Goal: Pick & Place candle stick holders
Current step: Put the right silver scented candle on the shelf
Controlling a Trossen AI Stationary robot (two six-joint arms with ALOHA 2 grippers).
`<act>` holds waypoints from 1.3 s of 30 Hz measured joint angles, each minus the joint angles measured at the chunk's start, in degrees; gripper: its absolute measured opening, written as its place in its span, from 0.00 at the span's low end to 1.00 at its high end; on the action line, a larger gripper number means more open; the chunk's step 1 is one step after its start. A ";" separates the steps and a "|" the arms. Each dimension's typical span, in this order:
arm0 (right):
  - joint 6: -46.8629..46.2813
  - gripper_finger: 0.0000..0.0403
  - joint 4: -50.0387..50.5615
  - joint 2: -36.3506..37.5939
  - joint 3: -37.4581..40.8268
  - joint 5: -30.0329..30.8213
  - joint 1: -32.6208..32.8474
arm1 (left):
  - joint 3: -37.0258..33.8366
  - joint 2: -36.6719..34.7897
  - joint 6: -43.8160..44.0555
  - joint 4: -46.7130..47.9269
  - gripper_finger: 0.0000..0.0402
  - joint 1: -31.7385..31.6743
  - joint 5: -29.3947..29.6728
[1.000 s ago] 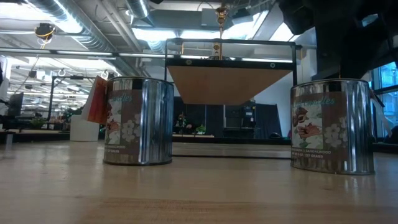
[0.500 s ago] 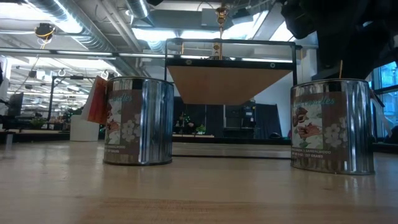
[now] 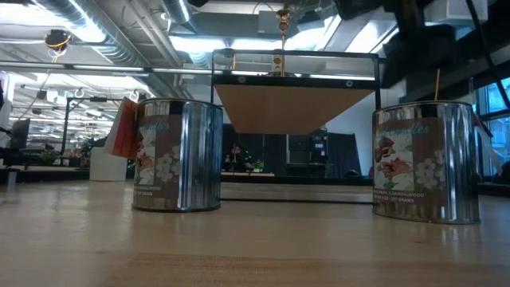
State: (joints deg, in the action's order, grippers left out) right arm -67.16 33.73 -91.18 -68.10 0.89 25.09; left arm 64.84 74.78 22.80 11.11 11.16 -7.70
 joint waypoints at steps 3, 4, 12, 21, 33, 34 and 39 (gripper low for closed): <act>-1.87 0.99 -4.52 0.00 0.00 1.28 -0.49 | 0.00 0.00 0.31 0.04 0.00 0.00 0.02; -2.46 0.99 -5.88 0.00 0.00 -0.96 -0.90 | 0.00 0.00 0.45 0.05 0.00 0.08 0.02; -0.83 0.99 -17.55 0.25 0.00 -11.57 -1.48 | 0.02 0.00 0.47 1.15 0.00 1.25 0.14; -1.23 0.99 -25.21 2.29 -0.02 -15.44 -0.88 | 0.02 0.00 0.37 1.61 0.00 1.23 0.44; -19.22 0.99 38.21 0.56 -23.44 7.12 4.56 | 0.02 0.00 0.40 1.98 0.00 1.67 0.63; -20.84 0.99 40.71 -0.13 -25.19 7.93 5.06 | 0.02 0.00 0.40 2.08 0.00 1.77 0.63; -23.69 0.99 43.62 -5.19 -26.67 1.87 4.71 | 0.02 0.00 0.04 2.05 0.00 1.94 2.62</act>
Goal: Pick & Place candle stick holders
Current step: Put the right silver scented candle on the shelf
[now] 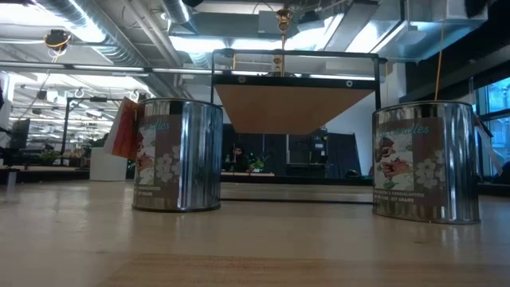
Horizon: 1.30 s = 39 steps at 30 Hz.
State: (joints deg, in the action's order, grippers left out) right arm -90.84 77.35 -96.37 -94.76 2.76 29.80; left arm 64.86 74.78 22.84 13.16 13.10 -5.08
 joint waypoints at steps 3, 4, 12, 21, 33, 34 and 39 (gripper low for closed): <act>1.20 0.99 0.62 -4.46 0.00 -4.12 -1.02 | 0.00 0.00 -0.06 0.01 0.00 -0.10 0.17; 1.51 0.99 0.83 -5.66 0.00 -4.63 -1.38 | 0.00 0.00 -0.08 -0.01 0.00 -0.10 0.19; 11.92 0.99 -1.20 -9.10 0.00 -3.82 -4.13 | 0.00 0.00 0.36 0.03 0.00 -0.06 0.17; 23.26 0.99 -3.68 -9.58 1.33 -2.85 -5.68 | 0.00 -0.02 1.13 0.38 0.00 0.20 0.17; 28.56 0.99 -6.25 -11.72 3.93 -4.84 -5.37 | 0.00 -0.01 1.44 0.82 0.00 0.49 0.46; 29.07 0.99 -6.48 -11.72 3.93 -4.41 -5.36 | 0.00 -0.01 1.45 0.81 0.00 0.49 0.46; 29.39 0.99 -4.77 -12.79 3.93 -4.34 -5.36 | 0.00 -0.02 1.45 0.82 0.00 0.51 0.52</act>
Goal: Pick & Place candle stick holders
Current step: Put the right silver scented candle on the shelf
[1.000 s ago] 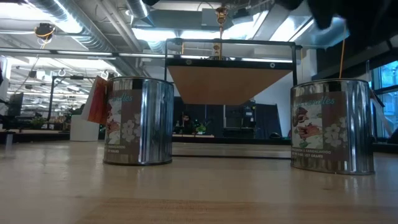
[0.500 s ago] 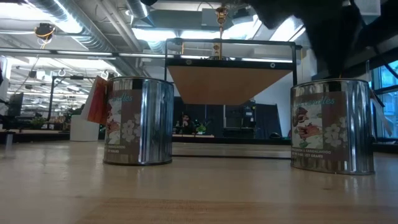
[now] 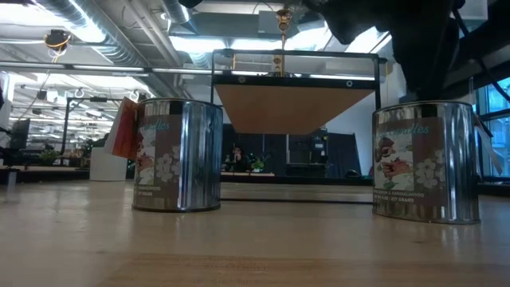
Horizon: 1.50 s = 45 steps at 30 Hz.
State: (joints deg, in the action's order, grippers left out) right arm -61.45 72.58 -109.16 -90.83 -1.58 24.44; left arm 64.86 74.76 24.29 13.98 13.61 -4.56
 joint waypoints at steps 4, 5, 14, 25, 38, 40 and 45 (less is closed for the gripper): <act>0.50 0.99 -0.49 -1.70 0.00 -0.43 0.09 | 0.00 0.01 0.04 0.00 0.00 0.24 0.38; 0.70 0.99 -0.85 -2.01 0.00 -0.46 0.14 | 0.00 0.01 0.06 0.02 0.00 0.24 0.42; 0.93 0.99 -1.09 -2.32 0.02 -0.14 0.16 | 0.00 0.01 0.65 0.00 0.00 0.24 0.50; 1.95 0.99 -4.25 -2.70 0.02 0.04 0.18 | 0.00 0.01 0.60 0.00 0.00 0.24 0.59; 2.10 0.99 -7.66 -2.70 0.02 -0.44 0.16 | 0.00 0.00 0.09 0.00 0.00 0.24 0.68; 2.38 0.99 -7.66 -2.70 0.02 -0.54 0.31 | 0.00 0.01 -0.02 -0.01 0.00 0.24 0.70; 1.70 0.99 -8.08 -2.70 0.02 -1.05 0.35 | 0.00 0.00 -0.03 0.00 0.00 0.24 0.72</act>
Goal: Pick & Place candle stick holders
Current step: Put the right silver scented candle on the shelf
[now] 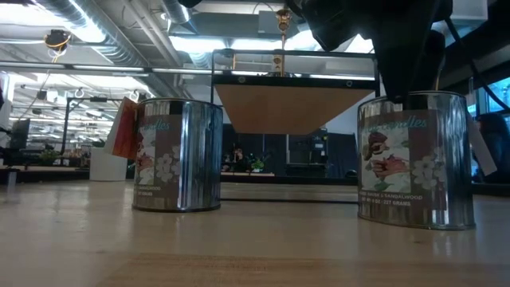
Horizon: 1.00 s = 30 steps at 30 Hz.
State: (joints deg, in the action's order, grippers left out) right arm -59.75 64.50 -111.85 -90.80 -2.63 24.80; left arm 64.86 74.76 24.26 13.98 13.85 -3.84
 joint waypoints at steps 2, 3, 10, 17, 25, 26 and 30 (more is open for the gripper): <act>0.18 0.99 0.03 0.00 0.00 0.08 0.00 | 0.00 0.02 -0.01 0.00 0.00 0.00 0.00; 0.20 0.99 0.09 0.00 0.00 0.26 0.00 | 0.00 0.00 0.01 -0.02 0.00 0.00 0.02; 1.83 0.99 0.35 0.00 0.00 0.43 0.00 | 0.00 0.01 0.03 0.00 0.00 0.00 0.26; 2.14 0.99 0.45 0.02 0.00 0.46 0.06 | 0.00 0.02 0.09 0.00 0.00 0.00 1.28; 2.41 0.99 2.82 -1.73 0.00 -0.04 0.43 | 0.00 0.01 0.22 -0.02 0.00 0.00 1.31; 2.57 0.99 3.23 -2.33 0.00 -0.33 0.55 | 0.00 0.01 0.20 -0.01 0.00 0.00 1.31; 2.82 0.99 4.08 -4.51 0.02 -1.03 0.81 | 0.00 0.00 0.18 0.00 0.00 0.00 1.31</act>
State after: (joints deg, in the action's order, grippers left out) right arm -56.92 68.58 -116.36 -90.78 -3.66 25.61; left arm 64.86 74.76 24.45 13.98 13.85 -2.52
